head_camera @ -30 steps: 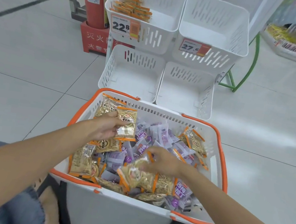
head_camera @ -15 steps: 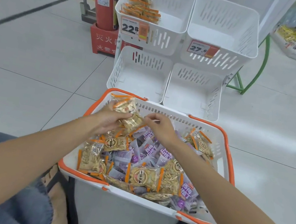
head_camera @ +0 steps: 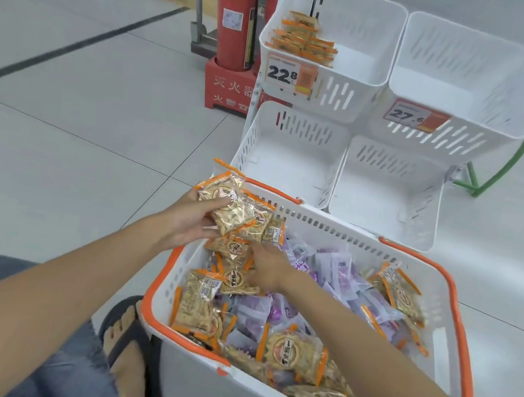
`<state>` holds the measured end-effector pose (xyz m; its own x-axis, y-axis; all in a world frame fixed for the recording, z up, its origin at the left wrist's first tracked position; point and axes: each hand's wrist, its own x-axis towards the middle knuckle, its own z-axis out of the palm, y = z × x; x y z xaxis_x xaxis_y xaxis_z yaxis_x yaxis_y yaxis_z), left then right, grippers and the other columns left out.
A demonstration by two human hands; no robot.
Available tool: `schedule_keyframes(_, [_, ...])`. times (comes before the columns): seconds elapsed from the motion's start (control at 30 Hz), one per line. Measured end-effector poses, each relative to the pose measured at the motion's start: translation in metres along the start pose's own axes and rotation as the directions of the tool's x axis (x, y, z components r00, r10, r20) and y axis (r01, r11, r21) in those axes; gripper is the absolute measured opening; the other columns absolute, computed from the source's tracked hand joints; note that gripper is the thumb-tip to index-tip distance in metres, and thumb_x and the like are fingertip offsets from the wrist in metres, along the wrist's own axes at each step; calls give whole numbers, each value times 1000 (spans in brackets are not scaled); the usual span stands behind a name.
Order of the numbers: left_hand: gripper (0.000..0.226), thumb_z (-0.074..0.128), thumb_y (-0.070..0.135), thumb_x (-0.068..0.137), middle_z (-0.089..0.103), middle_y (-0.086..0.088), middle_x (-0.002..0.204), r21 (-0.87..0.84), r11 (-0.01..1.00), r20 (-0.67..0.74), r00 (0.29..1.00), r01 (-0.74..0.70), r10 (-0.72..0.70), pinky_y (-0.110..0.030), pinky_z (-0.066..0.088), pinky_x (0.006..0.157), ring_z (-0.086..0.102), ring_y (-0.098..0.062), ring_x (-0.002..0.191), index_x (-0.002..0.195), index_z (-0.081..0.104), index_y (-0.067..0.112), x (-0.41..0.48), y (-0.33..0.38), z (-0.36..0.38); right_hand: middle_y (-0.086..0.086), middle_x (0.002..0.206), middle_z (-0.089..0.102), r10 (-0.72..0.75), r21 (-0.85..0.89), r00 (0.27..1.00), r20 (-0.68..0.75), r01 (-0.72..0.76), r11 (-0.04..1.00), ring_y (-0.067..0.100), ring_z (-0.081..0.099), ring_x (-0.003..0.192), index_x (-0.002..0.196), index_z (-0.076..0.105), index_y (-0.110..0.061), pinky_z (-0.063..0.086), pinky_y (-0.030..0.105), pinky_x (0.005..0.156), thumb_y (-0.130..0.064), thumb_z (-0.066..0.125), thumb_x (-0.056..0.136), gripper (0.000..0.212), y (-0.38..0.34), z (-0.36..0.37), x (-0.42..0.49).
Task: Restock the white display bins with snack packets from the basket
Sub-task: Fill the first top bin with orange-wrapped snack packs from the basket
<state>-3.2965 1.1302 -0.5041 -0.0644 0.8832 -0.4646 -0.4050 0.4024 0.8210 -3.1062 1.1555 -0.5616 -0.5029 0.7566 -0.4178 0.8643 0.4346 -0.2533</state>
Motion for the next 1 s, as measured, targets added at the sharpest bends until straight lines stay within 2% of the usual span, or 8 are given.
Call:
schedule_keyframes(0.13, [49,68,21,91,72,-6,103,34,999,10,999,-34,34,-35,59,65,71,-20,86,135,46,24,1,-1,3,14,118,59,36,14,999,13,-36,999,32,55,109,143,30,-10,47,39,86,-31,72,81,77,6,2,-1])
schedule_keyframes(0.23, [48,69,22,90,71,-8,113,108,992,23,997,-72,70,-38,59,71,70,-22,93,134,48,22,-1,-2,6,6,106,58,50,380,993,-106,-6,925,24,56,99,127,45,-8,50,32,76,-15,65,85,46,8,-8,-8])
schedule_keyframes(0.33, [41,72,23,87,70,-6,116,201,972,50,992,-125,117,-45,57,81,69,-26,104,125,55,21,-4,0,10,1,118,58,211,865,942,-260,130,484,19,57,108,131,50,-13,46,25,87,-25,61,92,43,-4,-42,-16])
schedule_keyframes(0.4, [42,73,27,86,71,-4,115,277,949,101,987,-150,126,-50,56,87,69,-25,104,125,56,24,-8,3,16,-3,124,59,135,937,967,-216,167,306,17,58,114,142,40,-26,45,32,96,-43,65,88,61,-10,-68,-19])
schedule_keyframes(0.6, [64,84,12,75,70,-6,111,437,845,285,939,-307,193,-33,60,74,72,-19,95,127,48,19,-17,33,53,12,93,64,83,866,927,-367,308,393,16,60,65,108,43,-11,49,28,57,-7,68,89,31,-6,-133,-33])
schedule_keyframes(0.77, [50,76,11,84,70,-9,110,556,736,396,901,-386,174,-39,62,75,73,-23,93,127,51,16,3,93,76,12,95,61,59,803,907,-418,338,491,18,65,78,100,46,-8,60,34,67,-8,67,89,24,3,-203,-37])
schedule_keyframes(0.9, [38,69,15,90,68,-1,105,690,513,512,845,-511,154,-32,58,77,70,-13,90,122,52,24,31,155,105,13,102,69,-81,696,938,-338,307,650,19,69,84,117,58,-6,60,32,72,-5,70,86,33,13,-275,-29])
schedule_keyframes(1.0, [50,76,18,85,66,1,107,696,359,558,783,-622,275,-25,54,77,65,-11,90,128,52,21,63,202,130,12,94,70,-120,614,913,-391,355,704,15,67,76,110,65,2,57,25,67,-4,70,86,25,25,-326,-9])
